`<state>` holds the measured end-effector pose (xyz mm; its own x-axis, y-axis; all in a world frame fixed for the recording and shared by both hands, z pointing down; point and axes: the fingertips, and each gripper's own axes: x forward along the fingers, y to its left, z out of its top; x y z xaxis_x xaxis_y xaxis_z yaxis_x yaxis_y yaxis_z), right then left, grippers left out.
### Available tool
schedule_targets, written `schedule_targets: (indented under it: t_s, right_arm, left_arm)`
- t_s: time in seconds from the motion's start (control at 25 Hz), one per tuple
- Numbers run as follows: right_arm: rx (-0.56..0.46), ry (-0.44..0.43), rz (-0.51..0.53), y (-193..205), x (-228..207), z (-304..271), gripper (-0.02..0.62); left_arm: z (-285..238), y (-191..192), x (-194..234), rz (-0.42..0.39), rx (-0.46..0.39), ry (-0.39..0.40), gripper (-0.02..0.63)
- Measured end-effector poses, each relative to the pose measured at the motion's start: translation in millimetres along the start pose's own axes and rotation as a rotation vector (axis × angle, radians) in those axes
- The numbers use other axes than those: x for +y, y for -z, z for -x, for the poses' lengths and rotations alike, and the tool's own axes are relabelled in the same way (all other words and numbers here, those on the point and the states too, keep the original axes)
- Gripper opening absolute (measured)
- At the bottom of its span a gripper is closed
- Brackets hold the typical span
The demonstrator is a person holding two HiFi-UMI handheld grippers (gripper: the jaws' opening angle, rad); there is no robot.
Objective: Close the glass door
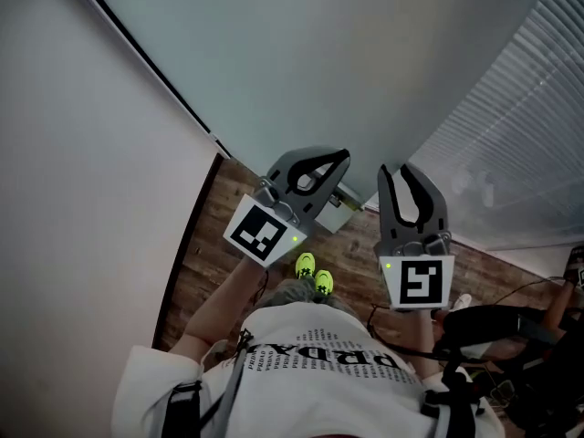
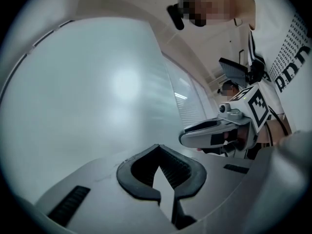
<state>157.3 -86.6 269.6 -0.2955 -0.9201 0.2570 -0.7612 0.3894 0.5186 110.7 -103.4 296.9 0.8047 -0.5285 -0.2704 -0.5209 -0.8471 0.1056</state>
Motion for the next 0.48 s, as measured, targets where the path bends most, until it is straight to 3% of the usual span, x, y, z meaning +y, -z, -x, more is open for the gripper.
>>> schedule_targets:
  t_s: [0.16,0.48]
  right_arm:
    - [0.051,0.005,-0.011,8.5,3.7,-0.1,0.060]
    - [0.022,0.006,0.022,2.6,0.8,-0.8,0.060]
  left_arm:
    - [-3.0,7.7,-4.3,0.020,0.015,0.036,-0.003]
    - [-7.2,8.7,-1.6,-0.028,0.010,0.031,-0.002]
